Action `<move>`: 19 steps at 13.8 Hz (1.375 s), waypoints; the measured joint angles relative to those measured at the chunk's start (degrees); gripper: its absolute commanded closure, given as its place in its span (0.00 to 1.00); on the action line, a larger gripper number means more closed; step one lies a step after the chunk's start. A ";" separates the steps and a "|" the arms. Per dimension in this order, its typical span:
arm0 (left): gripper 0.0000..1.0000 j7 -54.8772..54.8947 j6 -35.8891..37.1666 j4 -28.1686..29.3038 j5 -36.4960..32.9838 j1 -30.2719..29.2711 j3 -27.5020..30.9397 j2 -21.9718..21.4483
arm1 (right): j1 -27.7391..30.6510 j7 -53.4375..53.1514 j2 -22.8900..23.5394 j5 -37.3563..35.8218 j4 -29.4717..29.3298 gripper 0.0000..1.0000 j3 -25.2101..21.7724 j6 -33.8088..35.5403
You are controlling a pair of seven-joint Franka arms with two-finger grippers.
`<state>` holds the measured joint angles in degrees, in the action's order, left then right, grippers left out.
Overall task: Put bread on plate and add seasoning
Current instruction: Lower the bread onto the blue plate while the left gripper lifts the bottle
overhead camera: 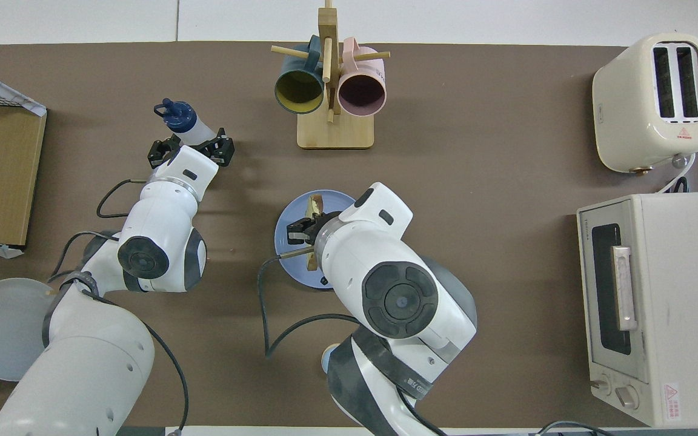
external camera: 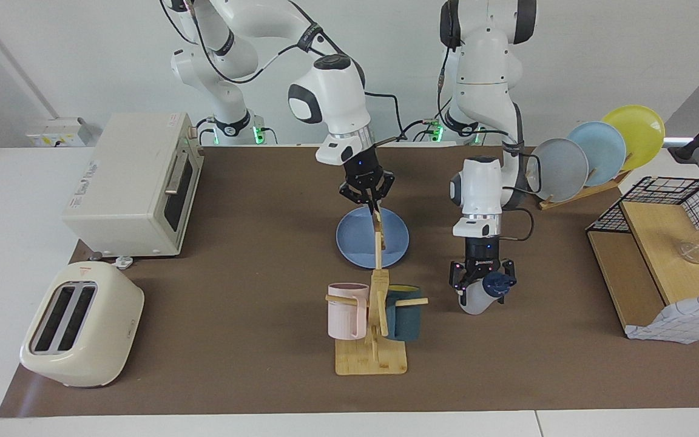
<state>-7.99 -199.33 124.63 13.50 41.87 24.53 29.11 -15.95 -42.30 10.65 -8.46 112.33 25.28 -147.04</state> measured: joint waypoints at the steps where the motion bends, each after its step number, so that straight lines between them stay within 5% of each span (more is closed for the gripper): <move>1: 0.90 0.00 0.01 0.11 0.00 0.00 0.00 0.00 | -0.23 -0.12 0.00 -0.33 0.56 1.00 0.00 -0.45; 2: 1.00 0.00 0.01 0.14 0.00 0.02 0.00 -0.03 | -0.22 -0.12 -0.01 -1.21 0.98 1.00 -0.05 -0.52; 11: 1.00 0.13 2.70 -0.76 0.00 -0.05 0.27 -0.41 | -0.08 -0.71 -0.72 -3.16 6.51 1.00 -0.39 -6.25; 19: 1.00 1.14 17.50 -10.85 -0.23 -2.63 0.67 -0.96 | 1.74 -0.87 -3.18 -3.17 11.61 1.00 -0.51 -7.48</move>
<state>-6.85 -181.83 113.78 13.27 39.24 25.20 28.16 -14.21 -43.18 7.46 -11.63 123.93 24.77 -154.52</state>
